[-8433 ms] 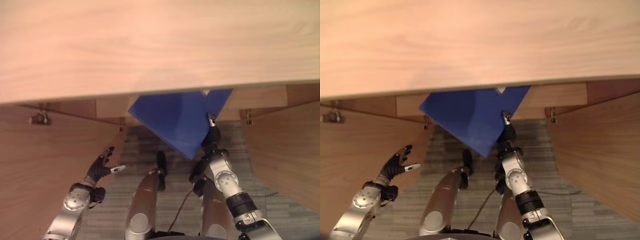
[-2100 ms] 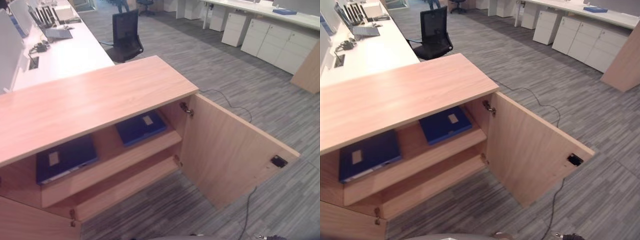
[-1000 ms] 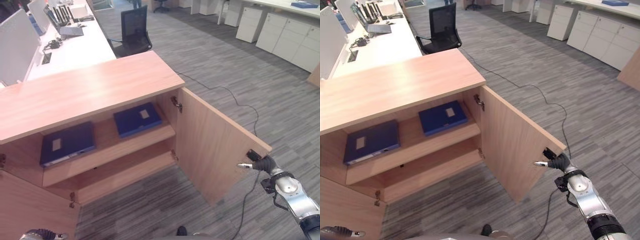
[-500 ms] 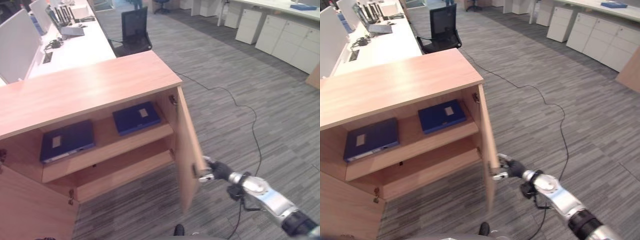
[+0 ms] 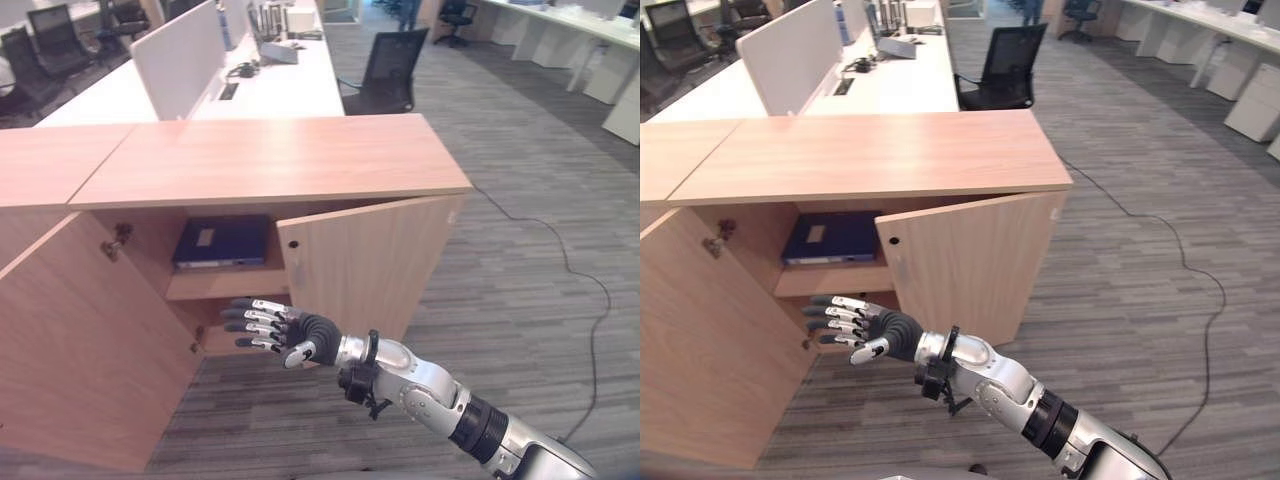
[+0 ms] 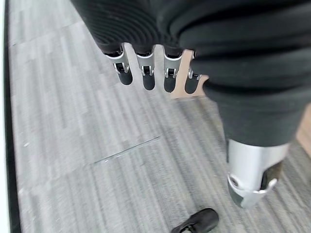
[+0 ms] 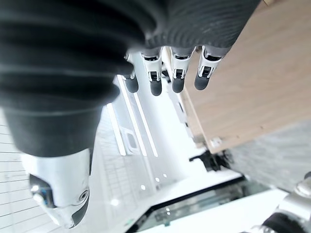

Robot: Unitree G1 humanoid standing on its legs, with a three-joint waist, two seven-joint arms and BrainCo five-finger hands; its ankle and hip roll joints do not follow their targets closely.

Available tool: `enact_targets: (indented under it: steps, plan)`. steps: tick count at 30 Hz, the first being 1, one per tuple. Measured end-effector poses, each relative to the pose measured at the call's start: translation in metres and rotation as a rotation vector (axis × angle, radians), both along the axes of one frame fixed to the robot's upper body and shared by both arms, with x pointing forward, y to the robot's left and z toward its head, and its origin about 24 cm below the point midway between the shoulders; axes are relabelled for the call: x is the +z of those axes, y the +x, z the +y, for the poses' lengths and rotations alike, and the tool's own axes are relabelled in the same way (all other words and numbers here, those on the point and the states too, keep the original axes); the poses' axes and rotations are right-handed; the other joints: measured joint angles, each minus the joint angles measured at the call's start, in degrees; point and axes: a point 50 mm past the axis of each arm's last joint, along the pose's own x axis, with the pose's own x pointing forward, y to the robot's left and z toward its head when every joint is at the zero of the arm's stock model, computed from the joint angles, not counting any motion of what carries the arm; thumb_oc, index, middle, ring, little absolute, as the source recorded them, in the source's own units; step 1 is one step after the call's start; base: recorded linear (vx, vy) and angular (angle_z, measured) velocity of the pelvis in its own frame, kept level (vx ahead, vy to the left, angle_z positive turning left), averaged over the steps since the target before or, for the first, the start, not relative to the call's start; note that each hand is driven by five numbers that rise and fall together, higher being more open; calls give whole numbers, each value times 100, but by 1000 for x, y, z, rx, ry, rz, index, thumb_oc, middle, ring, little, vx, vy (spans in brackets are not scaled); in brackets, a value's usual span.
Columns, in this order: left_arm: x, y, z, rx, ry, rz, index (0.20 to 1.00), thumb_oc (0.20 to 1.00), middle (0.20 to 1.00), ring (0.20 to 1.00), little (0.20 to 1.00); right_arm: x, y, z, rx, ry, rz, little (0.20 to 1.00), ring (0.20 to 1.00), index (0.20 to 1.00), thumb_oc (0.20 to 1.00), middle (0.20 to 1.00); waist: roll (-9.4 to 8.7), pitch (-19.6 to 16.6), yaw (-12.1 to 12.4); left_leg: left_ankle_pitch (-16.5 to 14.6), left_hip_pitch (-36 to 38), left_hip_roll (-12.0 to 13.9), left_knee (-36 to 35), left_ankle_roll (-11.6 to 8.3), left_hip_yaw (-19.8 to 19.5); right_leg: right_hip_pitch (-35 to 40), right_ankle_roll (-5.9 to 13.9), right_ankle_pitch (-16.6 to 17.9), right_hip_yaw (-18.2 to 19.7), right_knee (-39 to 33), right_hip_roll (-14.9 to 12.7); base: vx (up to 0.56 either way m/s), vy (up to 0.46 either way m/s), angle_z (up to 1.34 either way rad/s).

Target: Put the empty folder in the office cabinet

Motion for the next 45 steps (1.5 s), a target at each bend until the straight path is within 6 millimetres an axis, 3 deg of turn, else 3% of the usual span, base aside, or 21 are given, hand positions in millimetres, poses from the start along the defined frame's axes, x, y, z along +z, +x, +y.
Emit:
enact_targets:
  steps: [6, 8, 10, 11, 12, 13, 14, 15, 20, 23, 25, 28, 29, 30, 32, 35, 38, 40, 43, 44, 45]
  plan:
    - [-3, 0, -6, -17, -20, -14, 1000, 1000, 1000, 1000, 1000, -29, 2, -24, -75, -108, 66, 1000, 1000, 1000, 1000, 1000, 153, 69, 148, 53, 75, -239, 10, 181, -538, 148, 208, -147, -388, 372, -371, -5, 90, 58]
    - [-9, 25, -21, -68, -59, -60, 1000, 1000, 1000, 1000, 1000, -44, 2, -51, -131, -222, 58, 1000, 1000, 1000, 1000, 1000, 436, 293, 37, -21, 123, -350, 165, 319, -1156, 93, 392, -465, -219, 1471, -821, -69, 44, 140]
    - [-7, 38, -20, -90, -51, -94, 1000, 1000, 1000, 1000, 1000, -47, 3, -58, -133, -281, 26, 1000, 1000, 1000, 1000, 1000, 552, 401, -49, 89, 227, -424, 147, 448, -1479, -62, 491, -691, 262, 1851, -986, 11, -69, 115]
    - [-3, 44, -15, -93, -33, -115, 1000, 1000, 1000, 1000, 1000, -44, 9, -59, -150, -299, -27, 1000, 1000, 1000, 1000, 1000, 486, 486, -194, 134, 148, -478, 130, 424, -1755, -312, 544, -866, 1626, 1747, -629, 63, -118, 93]
    - [-3, 43, -13, -99, -25, -99, 1000, 1000, 1000, 1000, 1000, -43, 13, -62, -172, -321, -60, 1000, 1000, 1000, 1000, 1000, 395, 570, -238, 182, 142, -482, 75, 343, -1875, -349, 576, -891, 2274, 1564, -378, 87, -173, 94]
    - [-2, 45, -12, -114, -16, -83, 1000, 1000, 1000, 1000, 1000, -46, 17, -66, -203, -356, -77, 1000, 1000, 1000, 1000, 1000, 326, 609, -294, 214, 118, -514, 47, 300, -1971, -346, 575, -868, 2411, 1321, -332, 61, -152, 67]
    - [-2, 43, -12, -117, -17, -71, 1000, 1000, 1000, 1000, 1000, -51, 18, -69, -221, -391, -79, 1000, 1000, 1000, 1000, 1000, 198, 579, -311, 223, 92, -584, 43, 286, -2051, -336, 584, -827, 2329, 1060, -345, 148, -287, 89]
    - [-6, 38, -17, -111, -33, -58, 1000, 1000, 1000, 1000, 1000, -73, 20, -81, -272, -506, -64, 1000, 1000, 1000, 1000, 1000, 45, 537, -359, 262, 92, -602, -47, 219, -2367, -77, 555, -381, 2158, 658, -315, 180, -303, 94]
    - [-23, 41, -54, -74, -124, -108, 1000, 1000, 1000, 1000, 1000, -154, -6, -144, -349, -1015, 68, 1000, 1000, 1000, 1000, 1000, -144, 421, -61, 280, 86, -465, -165, -3, -2862, 566, 438, -54, 1654, -429, -78, 103, -176, 63]
    - [-38, 20, -84, 19, -179, -88, 1000, 1000, 1000, 1000, 1000, -179, -29, -170, -406, -1186, 139, 1000, 1000, 1000, 1000, 1000, -258, 469, -9, 351, -50, -467, 47, -66, -2899, 724, 374, -121, 1430, -452, 12, 34, -242, 56]
    - [-41, 33, -99, 90, -210, -161, 1000, 1000, 1000, 1000, 1000, -198, -47, -183, -516, -1259, 295, 1000, 1000, 1000, 1000, 1000, -307, 489, 0, 358, -275, -635, 413, -85, -3148, 829, 386, -229, 1216, -452, -29, -22, -196, 121]
    - [-41, 73, -130, 178, -323, -317, 1000, 1000, 1000, 1000, 1000, -215, -76, -193, -548, -1344, 451, 1000, 1000, 1000, 1000, 1000, -288, 599, 123, 490, -459, -628, 457, -303, -3127, 841, 310, -382, 767, -452, 21, -31, -98, 111]
    - [-38, 84, -132, 217, -343, -373, 1000, 1000, 1000, 1000, 1000, -218, -82, -194, -548, -1360, 480, 1000, 1000, 1000, 1000, 1000, -295, 713, 129, 547, -565, -569, 489, -418, -2817, 870, 161, -359, 600, -490, 12, 23, -127, 63]
    - [-35, 93, -132, 237, -348, -413, 1000, 1000, 1000, 1000, 1000, -218, -81, -195, -567, -1360, 482, 1000, 1000, 1000, 1000, 1000, -351, 777, 92, 513, -709, -543, 640, -454, -2163, 864, -25, -315, 513, -491, -23, 41, -98, 45]
    - [-18, 104, -120, 284, -390, -591, 1000, 1000, 1000, 1000, 1000, -217, -80, -195, -621, -1340, 515, 1000, 1000, 1000, 1000, 1000, -459, 850, 159, 312, -813, -80, 966, -233, -654, 855, -170, -351, 483, -490, -19, 54, -44, 0]
    - [64, 146, -91, 129, -455, -1020, 1000, 1000, 1000, 1000, 1000, -225, -116, -222, -755, -1373, 745, 1000, 1000, 1000, 1000, 1000, -480, 958, 279, 326, -785, 477, 1195, -349, -823, 964, -75, -464, 426, -441, -17, 74, 58, 21]
    - [91, 158, -80, 109, -485, -1149, 1000, 1000, 1000, 1000, 1000, -220, -132, -254, -816, -1444, 810, 1000, 1000, 1000, 1000, 1000, -108, 931, 299, 479, -668, 830, 755, -577, -912, 950, 31, -457, 420, -393, -46, 62, 93, 5]
    - [108, 163, -53, 158, -408, -1233, 1000, 1000, 1000, 1000, 1000, -218, -144, -269, -851, -1471, 853, 1000, 1000, 1000, 1000, 1000, 241, 920, 245, 692, -624, 1174, 339, -719, -909, 1040, 95, -367, 406, -413, -73, 101, 149, 1]
    - [127, 167, -28, 225, -297, -1336, 1000, 1000, 1000, 1000, 1000, -218, -150, -269, -844, -1471, 860, 1000, 1000, 1000, 1000, 1000, 460, 797, 250, 1226, -607, 1333, 27, -698, -851, 1199, 410, -292, 425, -451, -150, 16, 170, -5]
    - [137, 171, -22, 239, -261, -1398, 1000, 1000, 1000, 1000, 1000, -218, -153, -272, -845, -1477, 854, 1000, 1000, 1000, 1000, 1000, 602, 707, 234, 1322, -487, 1308, 37, -839, -862, 1244, 652, -309, 467, -484, -153, 109, 198, 1]
    - [146, 177, -18, 242, -234, -1432, 1000, 1000, 1000, 1000, 1000, -218, -150, -270, -838, -1467, 845, 1000, 1000, 1000, 1000, 1000, 501, 722, 197, 1303, -434, 1192, -76, -836, -907, 1230, 717, -302, 517, -492, -333, 110, 198, -5]
